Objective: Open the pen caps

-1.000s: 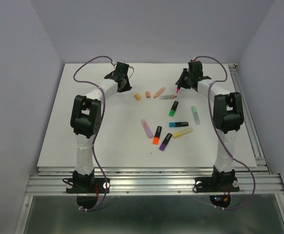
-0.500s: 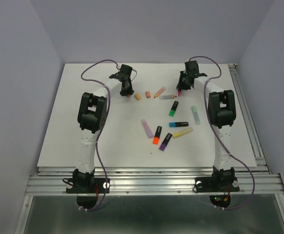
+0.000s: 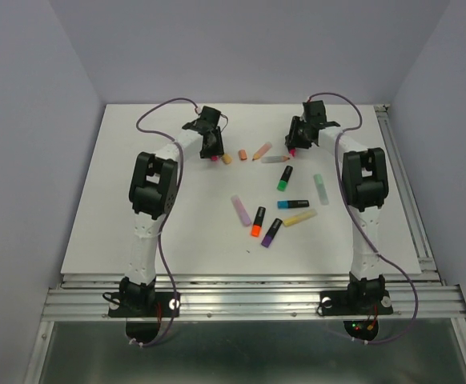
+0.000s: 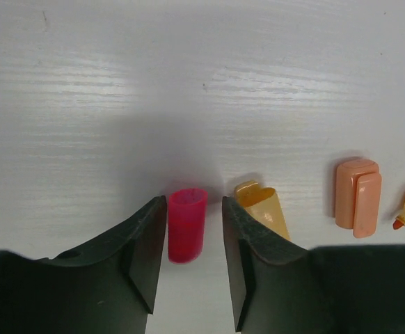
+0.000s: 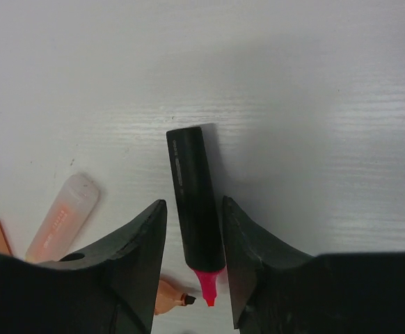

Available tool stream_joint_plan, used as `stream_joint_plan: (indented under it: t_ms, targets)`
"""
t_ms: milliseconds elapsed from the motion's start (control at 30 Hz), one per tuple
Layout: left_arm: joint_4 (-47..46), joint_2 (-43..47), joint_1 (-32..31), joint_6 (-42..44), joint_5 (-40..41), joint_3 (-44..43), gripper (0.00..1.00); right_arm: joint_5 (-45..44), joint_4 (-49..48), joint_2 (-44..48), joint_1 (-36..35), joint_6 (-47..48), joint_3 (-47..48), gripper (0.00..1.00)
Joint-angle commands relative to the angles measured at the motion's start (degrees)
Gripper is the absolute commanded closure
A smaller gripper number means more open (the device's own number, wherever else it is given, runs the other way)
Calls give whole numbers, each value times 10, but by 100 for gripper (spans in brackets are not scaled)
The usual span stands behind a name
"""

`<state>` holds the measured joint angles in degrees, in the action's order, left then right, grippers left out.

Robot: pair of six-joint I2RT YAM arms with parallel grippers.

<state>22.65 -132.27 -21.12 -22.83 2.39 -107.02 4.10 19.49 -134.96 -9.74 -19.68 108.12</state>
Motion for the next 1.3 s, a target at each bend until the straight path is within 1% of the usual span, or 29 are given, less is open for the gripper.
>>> stream_joint_plan:
  t_ms: [0, 67, 167, 200, 267, 300, 367, 400, 433, 467, 500, 533, 600, 633, 667, 733, 767, 800, 833, 867, 900, 967, 1000, 1067, 1100, 1133, 1267]
  targets:
    - [13, 24, -10, -2, 12, 11, 47, -11, -4, 42, 2, 1, -39, 55]
    - [13, 31, -11, -4, 12, 17, 43, -13, -3, 54, 2, 1, -43, 52]
    - [13, 43, -12, -4, 11, 20, 43, -22, -4, 75, 2, -3, -48, 52]
    - [13, 48, -12, -3, 11, 18, 40, -31, -3, 80, 2, -6, -48, 51]
    - [13, 67, -14, 1, 9, 17, 37, -37, -3, 95, 2, -10, -49, 46]
    - [12, 75, -14, 0, 10, 18, 32, -63, -5, 113, 2, -11, -51, 42]
    - [13, 101, -16, 1, 16, 19, 28, -74, -3, 131, 2, -13, -52, 36]
    - [12, 111, -18, 1, 16, 21, 16, -74, -5, 154, 2, -13, -54, 33]
    - [13, 134, -21, -2, 18, 24, 15, -76, -6, 167, 2, -13, -63, 26]
    - [12, 147, -23, -3, 20, 35, 8, -77, -13, 197, 2, -15, -70, 21]
    - [11, 161, -26, -5, 23, 42, 5, -79, -16, 197, 2, -15, -82, 10]
    - [10, 189, -33, -7, 34, 52, 2, -82, -21, 231, 2, -23, -93, 0]
    - [1, 223, -44, -16, 46, 96, 1, -85, -39, 268, 2, -34, -143, 0]
    - [-5, 258, -51, -20, 59, 114, 1, -82, -43, 315, 2, -41, -162, 0]
    - [-9, 276, -67, -35, 67, 152, 1, -76, -57, 339, 2, -48, -218, 0]
    - [-16, 327, -87, -52, 84, 194, 1, -67, -82, 398, 2, -69, -289, 0]
    - [-23, 358, -108, -76, 89, 239, 1, -67, -110, 461, -3, -83, -361, 0]
    - [-26, 359, -120, -86, 94, 262, 1, -69, -121, 491, -5, -84, -361, 0]
    - [-26, 384, -132, -103, 103, 283, 1, -68, -131, 518, -7, -101, -437, 0]
    - [-26, 394, -143, -115, 104, 304, 1, -66, -145, 576, -12, -108, -470, 0]
    - [-23, 411, -163, -155, 110, 339, 1, -66, -151, 600, -13, -124, -538, 0]
    - [-21, 419, -175, -189, 99, 379, 1, -70, -173, 675, -17, -142, -604, 0]
    - [-16, 418, -182, -203, 97, 385, 1, -69, -182, 698, -18, -164, -632, 0]
    - [-1, 411, -200, -244, 121, 392, 1, -63, -190, 732, -18, -173, -697, 0]
    - [16, 406, -205, -259, 128, 395, 1, -66, -187, 762, -18, -178, -710, 0]
    - [18, 400, -209, -270, 129, 397, 1, -67, -185, 773, -17, -189, -724, 0]
    - [16, 349, -218, -283, 104, 386, 1, -73, -189, 819, -17, -207, -771, 0]
